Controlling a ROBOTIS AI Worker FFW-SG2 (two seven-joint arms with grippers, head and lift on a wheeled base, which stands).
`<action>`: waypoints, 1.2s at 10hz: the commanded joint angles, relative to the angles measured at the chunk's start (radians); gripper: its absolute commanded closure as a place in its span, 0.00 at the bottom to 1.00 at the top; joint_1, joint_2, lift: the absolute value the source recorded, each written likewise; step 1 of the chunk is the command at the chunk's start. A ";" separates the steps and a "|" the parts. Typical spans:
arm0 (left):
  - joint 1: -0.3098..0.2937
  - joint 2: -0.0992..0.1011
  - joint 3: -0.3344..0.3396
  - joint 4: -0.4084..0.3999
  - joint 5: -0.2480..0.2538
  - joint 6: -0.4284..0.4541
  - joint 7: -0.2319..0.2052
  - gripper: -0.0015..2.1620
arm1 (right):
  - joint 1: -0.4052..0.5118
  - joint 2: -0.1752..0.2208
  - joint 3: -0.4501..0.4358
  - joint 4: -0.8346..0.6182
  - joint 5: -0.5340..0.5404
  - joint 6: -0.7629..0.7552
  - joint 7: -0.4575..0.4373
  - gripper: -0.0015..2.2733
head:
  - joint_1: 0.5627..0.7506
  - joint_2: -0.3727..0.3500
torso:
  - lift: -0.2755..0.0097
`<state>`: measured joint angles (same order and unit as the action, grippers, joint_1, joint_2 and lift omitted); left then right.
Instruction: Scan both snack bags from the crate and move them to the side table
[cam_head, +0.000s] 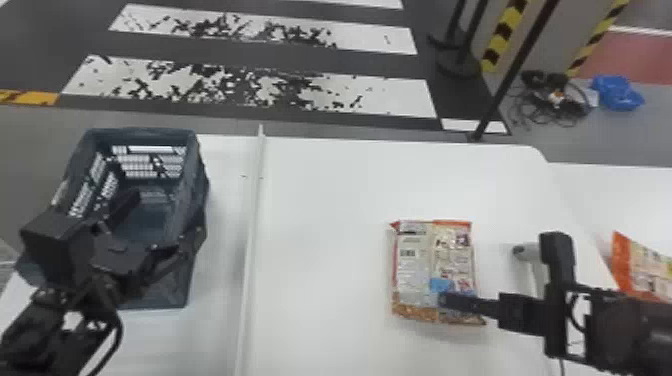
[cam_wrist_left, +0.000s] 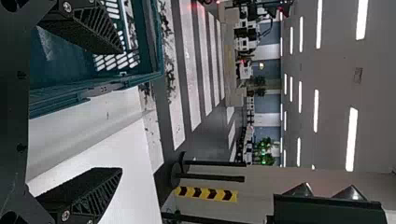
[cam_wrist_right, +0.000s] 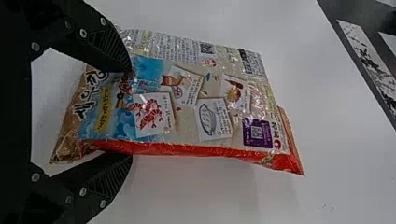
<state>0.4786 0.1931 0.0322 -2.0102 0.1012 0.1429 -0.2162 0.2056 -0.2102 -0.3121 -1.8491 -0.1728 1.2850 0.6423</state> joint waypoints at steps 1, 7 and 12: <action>0.000 0.000 0.000 -0.001 0.000 0.004 0.000 0.05 | -0.003 -0.003 0.015 0.008 0.026 0.009 0.000 0.93 | 0.70 0.37 | 0.70; 0.006 0.002 -0.002 -0.008 -0.001 0.010 0.000 0.05 | 0.077 0.005 -0.183 -0.159 -0.179 -0.003 0.014 0.99 | 0.70 0.35 | 0.70; 0.012 0.005 -0.003 -0.019 -0.001 0.010 0.000 0.05 | 0.021 0.002 -0.412 -0.075 -0.260 -0.135 -0.118 0.99 | 0.70 0.16 | 0.70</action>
<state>0.4908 0.1979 0.0295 -2.0292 0.0997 0.1527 -0.2163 0.2328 -0.2076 -0.7019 -1.9516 -0.4241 1.1907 0.5294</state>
